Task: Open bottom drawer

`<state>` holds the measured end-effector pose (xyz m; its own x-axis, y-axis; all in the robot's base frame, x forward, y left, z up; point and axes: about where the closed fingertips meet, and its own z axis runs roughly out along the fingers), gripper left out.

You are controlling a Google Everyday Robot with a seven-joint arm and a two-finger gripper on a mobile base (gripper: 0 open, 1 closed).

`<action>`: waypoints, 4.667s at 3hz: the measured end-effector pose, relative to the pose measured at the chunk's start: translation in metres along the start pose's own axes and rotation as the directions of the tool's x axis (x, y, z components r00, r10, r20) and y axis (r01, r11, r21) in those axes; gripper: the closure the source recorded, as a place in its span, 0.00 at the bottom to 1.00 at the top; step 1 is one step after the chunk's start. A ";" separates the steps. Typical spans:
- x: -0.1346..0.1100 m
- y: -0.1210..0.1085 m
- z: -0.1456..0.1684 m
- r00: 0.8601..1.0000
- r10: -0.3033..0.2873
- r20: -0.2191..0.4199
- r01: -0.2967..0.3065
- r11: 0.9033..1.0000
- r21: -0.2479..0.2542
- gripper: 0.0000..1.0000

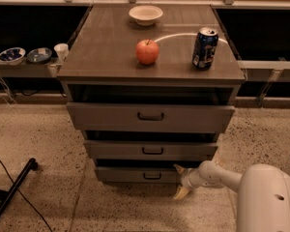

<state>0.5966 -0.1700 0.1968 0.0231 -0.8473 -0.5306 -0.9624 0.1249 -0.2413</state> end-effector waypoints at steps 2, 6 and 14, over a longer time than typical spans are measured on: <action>0.009 -0.011 0.011 1.000 0.014 -0.027 -0.014 1.000 -0.008 0.42; 0.007 -0.001 0.022 0.999 0.008 -0.033 -0.010 0.998 -0.064 0.43; -0.040 0.080 -0.054 0.998 -0.013 0.064 0.026 0.980 -0.198 0.75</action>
Offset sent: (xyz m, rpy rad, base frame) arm 0.0231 -0.0084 -0.0131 -0.0352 0.0194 -0.0247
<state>0.5037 -0.1541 0.2430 0.0531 -0.8138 -0.5786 -0.9960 -0.0017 -0.0891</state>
